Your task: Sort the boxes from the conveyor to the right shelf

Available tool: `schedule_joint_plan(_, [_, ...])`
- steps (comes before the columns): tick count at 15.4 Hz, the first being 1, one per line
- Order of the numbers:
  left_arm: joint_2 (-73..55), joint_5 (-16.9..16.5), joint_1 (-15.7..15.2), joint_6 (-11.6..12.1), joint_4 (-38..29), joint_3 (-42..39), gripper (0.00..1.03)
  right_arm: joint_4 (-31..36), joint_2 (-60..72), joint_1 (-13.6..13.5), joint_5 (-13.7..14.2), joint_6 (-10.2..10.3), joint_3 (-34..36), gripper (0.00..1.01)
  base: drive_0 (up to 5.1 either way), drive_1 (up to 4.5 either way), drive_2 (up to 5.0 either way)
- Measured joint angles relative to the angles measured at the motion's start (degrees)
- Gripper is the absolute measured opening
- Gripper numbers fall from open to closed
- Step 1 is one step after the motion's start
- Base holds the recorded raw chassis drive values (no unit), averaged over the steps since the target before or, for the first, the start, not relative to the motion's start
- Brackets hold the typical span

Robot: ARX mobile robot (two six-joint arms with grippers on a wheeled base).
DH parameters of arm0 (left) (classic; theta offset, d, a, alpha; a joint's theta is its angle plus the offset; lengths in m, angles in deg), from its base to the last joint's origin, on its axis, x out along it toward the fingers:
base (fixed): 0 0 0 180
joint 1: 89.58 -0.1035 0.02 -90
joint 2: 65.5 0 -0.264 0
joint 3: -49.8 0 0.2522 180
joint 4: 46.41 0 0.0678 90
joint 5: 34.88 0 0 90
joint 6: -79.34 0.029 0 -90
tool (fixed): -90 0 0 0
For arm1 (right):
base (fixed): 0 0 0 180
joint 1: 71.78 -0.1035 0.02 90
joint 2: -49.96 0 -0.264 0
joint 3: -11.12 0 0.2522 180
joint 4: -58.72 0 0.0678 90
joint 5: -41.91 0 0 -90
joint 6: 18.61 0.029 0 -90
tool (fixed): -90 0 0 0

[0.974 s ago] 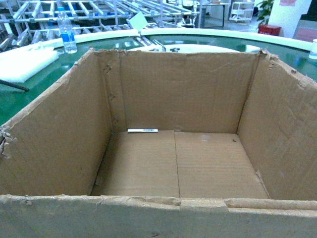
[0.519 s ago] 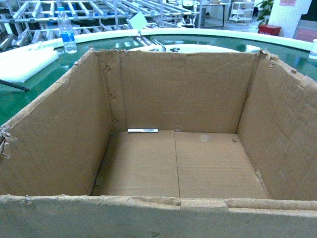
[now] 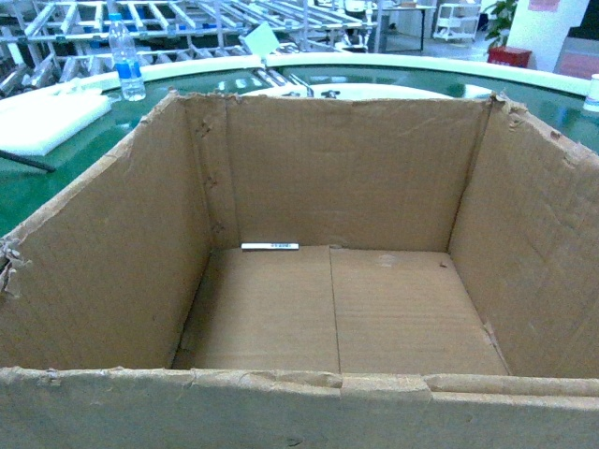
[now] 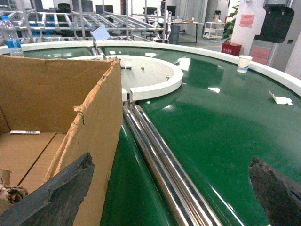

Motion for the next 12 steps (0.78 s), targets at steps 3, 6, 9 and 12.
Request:
schedule_joint_plan(3, [-0.26, 0.59, 0.52, 0.00, 0.00, 0.04, 0.98, 0.63, 1.05, -0.02, 0.24, 0.66, -0.09, 0.98, 0.0, 0.00, 0.0])
schedule_joint_plan(6, [-15.04, 2.67, 2.67, -2.69, -3.50, 8.41, 0.98, 0.37, 8.74, 0.55, -2.03, 2.99, -6.01, 0.98, 0.0, 0.00, 0.0])
schedule_joint_plan(9, [-28.61, 5.55, 10.43, -3.54, -10.82, 13.16, 0.98, 2.32, 20.50, 3.41, -6.10, 3.34, -10.40, 0.98, 0.0, 0.00, 0.0])
schedule_joint_plan(12, [-43.78, 4.57, 15.56, -4.44, -14.12, 17.62, 0.98, 3.41, 33.40, 2.91, -10.08, 4.33, -16.85, 0.98, 0.0, 0.00, 0.0])
